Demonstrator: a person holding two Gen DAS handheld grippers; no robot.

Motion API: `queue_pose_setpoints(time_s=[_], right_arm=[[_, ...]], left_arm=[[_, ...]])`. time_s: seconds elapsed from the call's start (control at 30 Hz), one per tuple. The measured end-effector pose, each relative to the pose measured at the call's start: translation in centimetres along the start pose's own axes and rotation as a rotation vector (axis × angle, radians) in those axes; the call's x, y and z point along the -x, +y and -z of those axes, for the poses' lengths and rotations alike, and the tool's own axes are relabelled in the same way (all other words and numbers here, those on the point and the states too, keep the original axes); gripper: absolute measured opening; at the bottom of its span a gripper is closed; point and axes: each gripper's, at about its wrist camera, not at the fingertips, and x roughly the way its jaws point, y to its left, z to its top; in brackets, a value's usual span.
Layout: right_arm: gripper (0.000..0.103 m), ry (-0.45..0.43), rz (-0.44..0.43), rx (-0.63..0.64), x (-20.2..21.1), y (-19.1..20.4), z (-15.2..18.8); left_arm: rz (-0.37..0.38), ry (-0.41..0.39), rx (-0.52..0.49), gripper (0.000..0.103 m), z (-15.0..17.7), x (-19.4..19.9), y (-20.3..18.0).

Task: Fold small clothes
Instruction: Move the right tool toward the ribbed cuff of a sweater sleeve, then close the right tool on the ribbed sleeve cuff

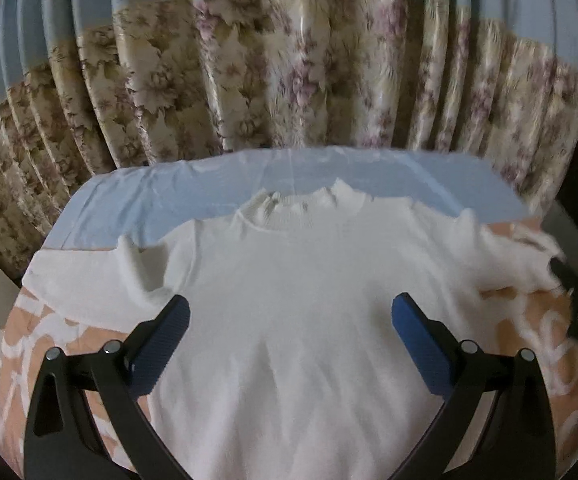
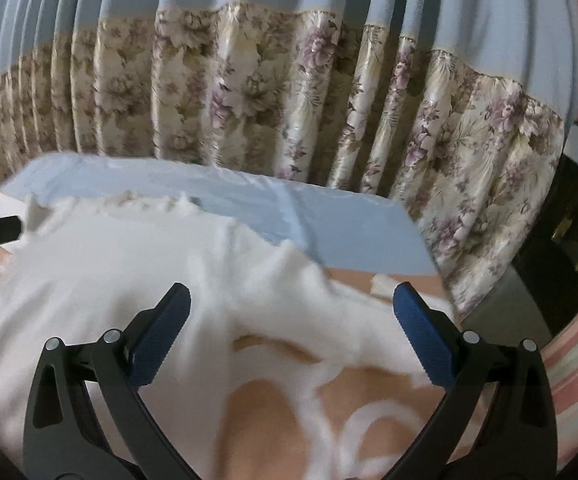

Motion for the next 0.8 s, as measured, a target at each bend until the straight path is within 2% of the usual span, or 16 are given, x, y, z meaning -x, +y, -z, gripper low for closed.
queue_pose_setpoints(time_s=[0.13,0.27,0.4,0.5,0.53,0.6,0.67,0.7,0.73,0.8], right_arm=[[0.1,0.036,0.065,0.013,-3.8,-3.2,0.1],[0.1,0.083,0.071,0.0,-6.8,-6.1,0.6],[0.1,0.152,0.042,0.021,-9.6,-8.0,1.0],[0.1,0.211,0.034,0.09,-11.6,-8.6,1.2],[0.097,0.236,0.036,0.119,-12.4,-8.7,1.3],[0.091,0.266,0.046,0.151,-13.3,-8.9,1.5],[0.079,0.31,0.04,0.159,-14.4,-9.4,1.7],[0.068,0.33,0.042,0.162,-14.9,-9.6,1.9],[0.064,0.352,0.044,0.166,-15.4,-9.7,2.0],[0.063,0.388,0.042,0.188,-16.1,-9.6,2.4]], left_arm=[[0.015,0.042,-0.037,0.101,-1.0,-2.9,-0.5],[0.087,0.049,-0.006,0.101,-1.8,-4.7,0.1],[0.098,0.068,-0.016,0.101,-2.6,-6.5,0.3],[0.115,0.075,-0.035,0.101,-2.9,-7.3,0.3],[0.13,0.077,-0.04,0.101,-2.9,-7.5,0.3],[0.104,0.079,-0.033,0.101,-2.9,-7.7,0.6],[0.098,0.068,-0.027,0.101,-2.9,-7.7,0.8],[0.092,0.066,-0.029,0.101,-2.9,-7.8,0.8],[0.079,0.059,-0.037,0.101,-2.8,-7.7,0.8],[0.032,0.044,-0.058,0.101,-2.8,-7.6,0.7]])
